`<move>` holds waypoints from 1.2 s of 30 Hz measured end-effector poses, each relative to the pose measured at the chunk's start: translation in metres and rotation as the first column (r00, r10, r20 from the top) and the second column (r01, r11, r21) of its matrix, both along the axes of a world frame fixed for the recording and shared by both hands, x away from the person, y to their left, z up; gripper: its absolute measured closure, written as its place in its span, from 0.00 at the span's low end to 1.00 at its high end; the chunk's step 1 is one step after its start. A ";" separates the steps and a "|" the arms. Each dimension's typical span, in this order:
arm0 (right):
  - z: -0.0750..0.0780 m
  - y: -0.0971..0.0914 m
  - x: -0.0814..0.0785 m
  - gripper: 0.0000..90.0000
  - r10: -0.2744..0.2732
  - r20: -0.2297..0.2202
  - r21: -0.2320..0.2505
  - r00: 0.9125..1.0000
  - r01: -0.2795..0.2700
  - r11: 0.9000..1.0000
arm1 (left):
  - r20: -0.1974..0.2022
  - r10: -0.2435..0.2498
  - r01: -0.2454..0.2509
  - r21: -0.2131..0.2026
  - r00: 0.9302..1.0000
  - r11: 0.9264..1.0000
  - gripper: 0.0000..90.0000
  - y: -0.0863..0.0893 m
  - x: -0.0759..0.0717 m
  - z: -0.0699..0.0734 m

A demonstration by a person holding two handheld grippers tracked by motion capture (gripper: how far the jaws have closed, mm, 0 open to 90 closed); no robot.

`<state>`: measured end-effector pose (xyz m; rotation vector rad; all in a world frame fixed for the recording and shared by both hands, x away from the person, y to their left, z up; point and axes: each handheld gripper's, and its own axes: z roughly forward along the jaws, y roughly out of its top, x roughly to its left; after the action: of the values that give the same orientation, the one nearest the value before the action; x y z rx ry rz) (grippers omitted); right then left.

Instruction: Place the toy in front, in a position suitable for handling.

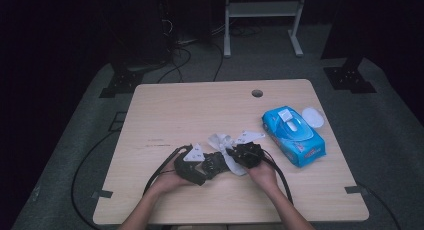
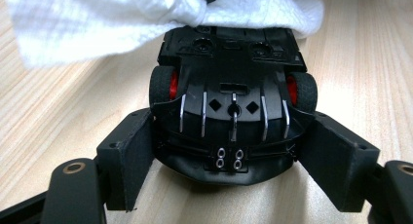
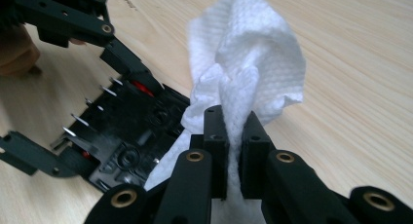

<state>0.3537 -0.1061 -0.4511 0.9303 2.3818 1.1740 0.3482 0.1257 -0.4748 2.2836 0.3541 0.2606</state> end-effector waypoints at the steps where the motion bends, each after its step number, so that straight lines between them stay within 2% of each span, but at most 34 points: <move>1: 0.000 0.000 0.001 0.93 -0.001 0.000 -0.001 1.000 0.001 1.000 | 0.000 0.000 0.000 -0.004 1.000 1.000 0.27 0.001 0.000 0.000; 4: -0.002 -0.009 0.004 0.94 -0.027 0.001 -0.018 1.000 0.027 0.999 | -0.003 0.002 -0.002 -0.012 1.000 1.000 0.27 0.001 0.000 0.001; 7: -0.005 -0.026 0.006 0.94 -0.080 -0.004 -0.018 0.997 0.080 0.997 | -0.005 0.003 -0.003 -0.011 1.000 1.000 0.27 0.001 0.000 0.001; 11: -0.009 -0.044 0.005 0.94 -0.118 -0.019 -0.018 0.993 0.118 0.993 | -0.004 0.002 -0.002 -0.013 1.000 1.000 0.27 0.001 0.001 0.001; 14: -0.008 -0.041 0.004 0.94 -0.117 -0.014 -0.012 0.993 0.117 0.993 | -0.001 0.002 -0.002 -0.002 1.000 1.000 0.27 0.000 0.000 0.001; 17: -0.005 -0.030 0.004 0.94 -0.086 -0.008 0.000 0.996 0.086 0.996 | 0.005 0.001 -0.001 0.009 1.000 1.000 0.27 -0.001 0.000 0.000; 20: -0.003 -0.020 0.003 0.94 -0.066 0.005 -0.010 0.998 0.066 0.998 | 0.005 0.006 -0.006 0.001 1.000 1.000 0.27 0.000 -0.001 0.000; 23: -0.005 -0.026 0.005 0.94 -0.082 -0.002 -0.020 0.997 0.082 0.996 | 0.000 0.005 -0.005 -0.003 1.000 1.000 0.27 0.001 0.000 0.001; 26: -0.008 -0.041 0.007 0.94 -0.121 -0.013 -0.028 0.993 0.121 0.992 | 0.003 0.001 -0.001 -0.002 1.000 1.000 0.27 0.001 0.000 0.001; 29: -0.010 -0.049 0.003 0.94 -0.129 -0.020 -0.013 0.991 0.129 0.992 | 0.004 0.000 0.000 0.003 1.000 1.000 0.27 0.001 0.001 0.001; 34: -0.007 -0.041 0.000 0.94 -0.100 -0.020 0.008 0.995 0.100 0.995 | 0.006 0.002 -0.002 0.010 1.000 1.000 0.27 0.000 0.000 0.000; 36: -0.006 -0.035 0.002 0.93 -0.091 -0.010 -0.002 0.996 0.091 0.996 | 0.006 0.004 -0.004 0.006 1.000 1.000 0.27 0.000 0.000 0.000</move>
<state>0.3556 -0.1408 -0.4570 1.0348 2.3215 1.1356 0.3482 0.1255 -0.4744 2.2875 0.3559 0.2705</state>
